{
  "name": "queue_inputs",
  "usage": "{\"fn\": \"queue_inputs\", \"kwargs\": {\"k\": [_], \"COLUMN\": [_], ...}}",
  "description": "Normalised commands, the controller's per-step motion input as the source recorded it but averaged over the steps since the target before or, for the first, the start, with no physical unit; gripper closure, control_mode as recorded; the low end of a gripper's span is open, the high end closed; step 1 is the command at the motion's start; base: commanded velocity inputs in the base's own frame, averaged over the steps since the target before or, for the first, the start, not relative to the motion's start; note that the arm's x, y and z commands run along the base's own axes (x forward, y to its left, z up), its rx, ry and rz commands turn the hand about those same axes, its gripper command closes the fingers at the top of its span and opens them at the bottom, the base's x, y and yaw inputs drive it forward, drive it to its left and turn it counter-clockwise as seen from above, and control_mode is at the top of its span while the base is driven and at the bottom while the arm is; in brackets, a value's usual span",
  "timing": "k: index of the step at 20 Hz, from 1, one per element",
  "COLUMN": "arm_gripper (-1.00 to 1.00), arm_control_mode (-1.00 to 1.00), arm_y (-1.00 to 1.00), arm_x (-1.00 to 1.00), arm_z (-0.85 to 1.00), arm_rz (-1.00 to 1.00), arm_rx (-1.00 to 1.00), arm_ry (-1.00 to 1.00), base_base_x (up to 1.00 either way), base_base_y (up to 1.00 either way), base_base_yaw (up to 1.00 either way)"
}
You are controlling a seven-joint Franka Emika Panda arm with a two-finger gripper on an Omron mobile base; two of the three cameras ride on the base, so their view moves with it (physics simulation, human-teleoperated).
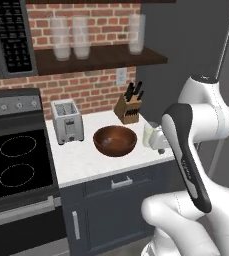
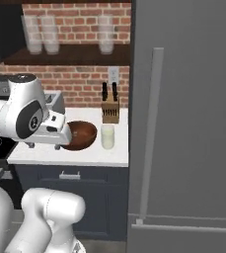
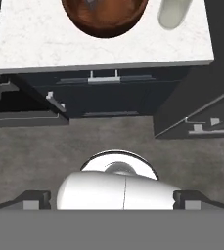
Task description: Grab a lemon wedge from the fridge and one ice cube from the ice bowl, and put them in the glass of lemonade.
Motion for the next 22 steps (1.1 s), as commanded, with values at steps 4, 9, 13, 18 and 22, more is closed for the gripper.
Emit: {"fn": "queue_inputs", "kwargs": {"k": [4,9,13,18,22], "arm_gripper": [-1.00,-1.00,-1.00,-1.00,-1.00], "arm_control_mode": [1.00,1.00,1.00,1.00,1.00], "arm_y": [0.00,0.00,0.00,0.00,0.00], "arm_x": [0.00,0.00,0.00,0.00,0.00], "arm_z": [0.00,0.00,0.00,0.00,0.00], "arm_rz": [0.00,0.00,0.00,0.00,0.00], "arm_rx": [0.00,0.00,0.00,0.00,0.00], "arm_ry": [0.00,0.00,0.00,0.00,0.00], "base_base_x": [0.38,0.36,0.40,0.41,0.51], "base_base_y": [0.23,0.25,0.47,0.81,0.82], "base_base_yaw": [-0.23,-0.16,-0.10,-0.04,0.00]}}
